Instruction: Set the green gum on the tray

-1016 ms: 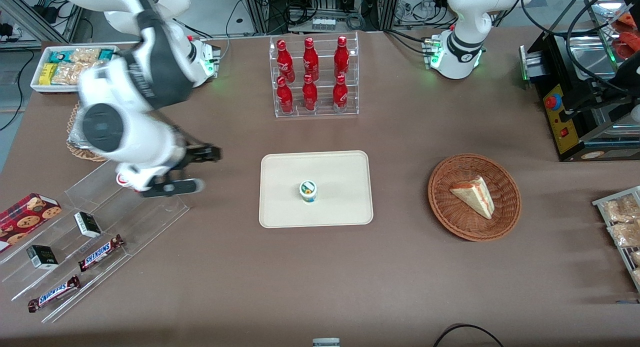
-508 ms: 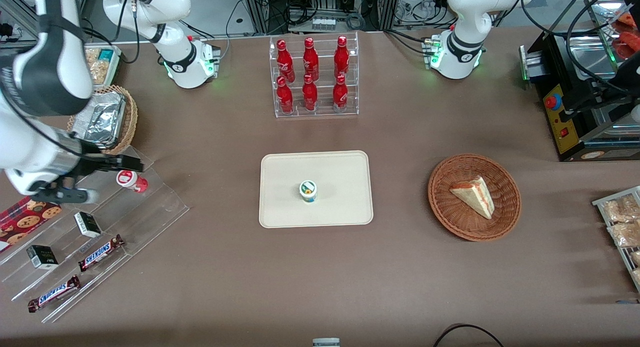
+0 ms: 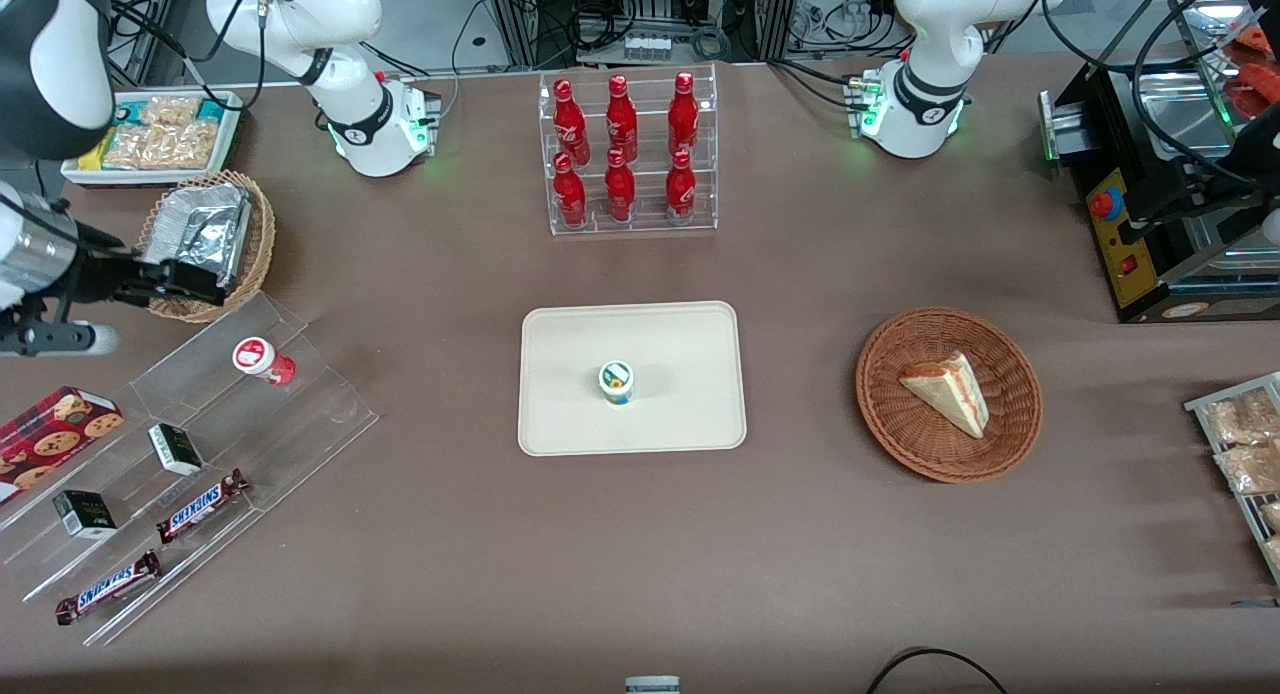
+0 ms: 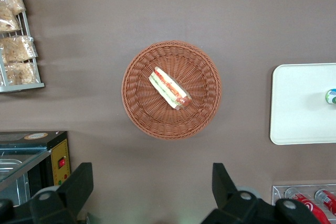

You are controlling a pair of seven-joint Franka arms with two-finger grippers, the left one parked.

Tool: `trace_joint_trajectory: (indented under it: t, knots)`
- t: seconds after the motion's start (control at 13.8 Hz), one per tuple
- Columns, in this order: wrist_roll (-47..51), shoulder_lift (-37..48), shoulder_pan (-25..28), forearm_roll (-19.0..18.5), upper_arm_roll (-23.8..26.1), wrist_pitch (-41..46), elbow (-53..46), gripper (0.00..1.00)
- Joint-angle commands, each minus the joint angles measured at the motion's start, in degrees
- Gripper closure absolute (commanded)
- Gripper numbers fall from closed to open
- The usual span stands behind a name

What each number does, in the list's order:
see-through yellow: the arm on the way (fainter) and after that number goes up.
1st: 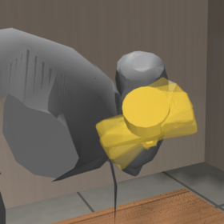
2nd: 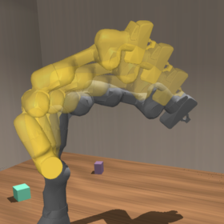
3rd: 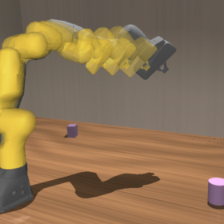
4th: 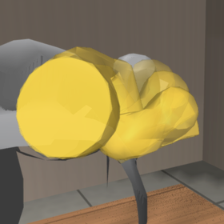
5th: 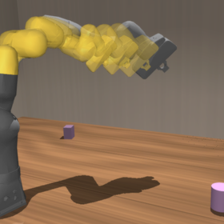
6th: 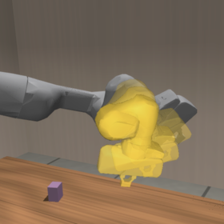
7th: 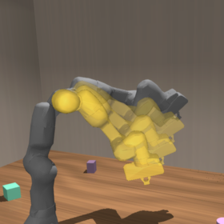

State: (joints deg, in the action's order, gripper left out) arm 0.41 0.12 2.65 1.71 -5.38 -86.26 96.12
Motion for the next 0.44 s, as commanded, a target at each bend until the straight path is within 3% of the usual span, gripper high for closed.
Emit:
trace_joint_trajectory:
  t: [0.0, 0.36]
  knots:
    - [-0.1, 3.0, -1.7, -0.7, 0.8, 3.6, 1.7, 0.00]
    - [-0.1, 4.5, -3.7, -0.7, 0.9, 4.6, 1.3, 0.00]
